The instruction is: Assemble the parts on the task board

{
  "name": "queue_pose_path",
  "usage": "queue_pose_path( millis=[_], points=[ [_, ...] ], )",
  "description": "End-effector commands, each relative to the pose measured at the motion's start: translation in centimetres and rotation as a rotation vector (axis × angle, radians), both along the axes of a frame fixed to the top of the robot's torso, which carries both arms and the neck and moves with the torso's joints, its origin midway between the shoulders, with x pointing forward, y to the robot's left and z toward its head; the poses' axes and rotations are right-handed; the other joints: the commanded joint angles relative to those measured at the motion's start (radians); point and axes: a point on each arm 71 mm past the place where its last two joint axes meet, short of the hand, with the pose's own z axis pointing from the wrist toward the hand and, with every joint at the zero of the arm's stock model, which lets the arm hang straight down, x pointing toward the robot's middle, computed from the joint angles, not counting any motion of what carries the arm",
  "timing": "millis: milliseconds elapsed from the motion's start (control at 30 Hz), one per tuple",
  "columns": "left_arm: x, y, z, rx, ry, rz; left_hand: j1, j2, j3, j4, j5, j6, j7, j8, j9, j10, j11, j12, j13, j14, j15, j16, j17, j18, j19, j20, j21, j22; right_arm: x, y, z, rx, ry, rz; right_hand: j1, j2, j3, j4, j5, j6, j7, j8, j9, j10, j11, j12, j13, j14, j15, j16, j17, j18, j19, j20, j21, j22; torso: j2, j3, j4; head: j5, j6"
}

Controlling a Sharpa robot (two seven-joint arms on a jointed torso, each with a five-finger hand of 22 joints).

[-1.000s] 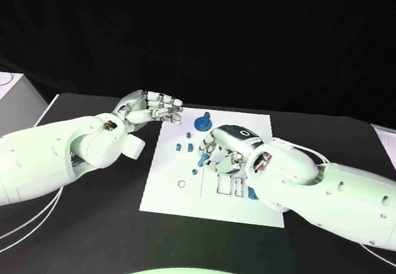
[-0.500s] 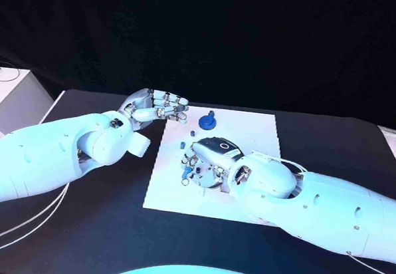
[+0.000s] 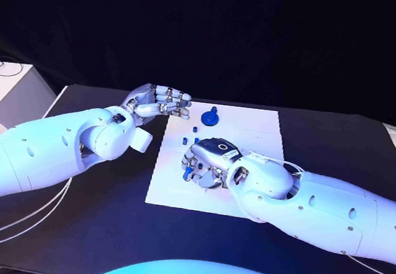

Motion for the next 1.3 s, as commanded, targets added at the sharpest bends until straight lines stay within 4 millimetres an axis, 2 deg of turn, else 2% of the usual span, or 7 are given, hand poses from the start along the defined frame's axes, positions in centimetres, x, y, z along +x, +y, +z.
queue_pose_path(
  millis=[33,1000,1300],
  points=[
    [-0.1,-0.2,0.1,-0.015,-0.001,-0.016,0.002,-0.004,0.001,0.002,0.004,0.001,0.007,-0.005,-0.001,0.004,0.004,-0.005,-0.001,0.008,0.001,-0.003,0.001,0.000,0.005,-0.001,0.003,0.001,0.0,0.1,-0.2,-0.029,-0.020,0.009,-0.004,-0.004,-0.002,-0.004,0.001,0.003,0.003,0.003,0.001,0.005,0.002,0.002,0.002,0.047,-0.005,0.003,-0.002,-0.006,-0.003,-0.005,0.000,-0.001,0.000,0.0000,-0.0005,0.001,-0.004],
    [-0.2,0.1,0.1,-0.011,0.001,-0.013,0.001,-0.003,0.001,0.002,0.004,0.001,0.007,-0.005,-0.001,0.004,0.004,-0.005,-0.001,0.008,0.001,-0.005,0.002,-0.001,0.005,-0.001,0.003,0.002,0.2,-0.1,-1.3,-0.075,-0.015,0.007,-0.003,-0.007,0.000,-0.008,0.000,0.003,0.003,0.003,0.001,0.006,0.001,0.000,0.002,0.047,-0.005,0.004,0.000,-0.007,-0.003,-0.005,0.001,0.001,-0.001,0.0001,-0.0004,0.008,-0.022],
    [-0.2,0.1,0.1,-0.010,0.001,-0.013,0.001,-0.003,0.001,0.002,0.004,0.001,0.007,-0.005,-0.001,0.004,0.004,-0.005,-0.001,0.008,0.001,-0.005,0.002,-0.001,0.005,-0.001,0.003,0.002,0.1,-0.1,-1.3,-0.068,-0.016,0.005,-0.003,-0.007,0.000,-0.008,0.000,0.003,0.003,0.003,0.001,0.006,0.002,-0.001,0.003,0.047,-0.005,0.005,0.000,-0.006,-0.004,-0.004,0.000,0.000,-0.001,-0.0001,-0.0006,0.009,-0.024]
  ],
)
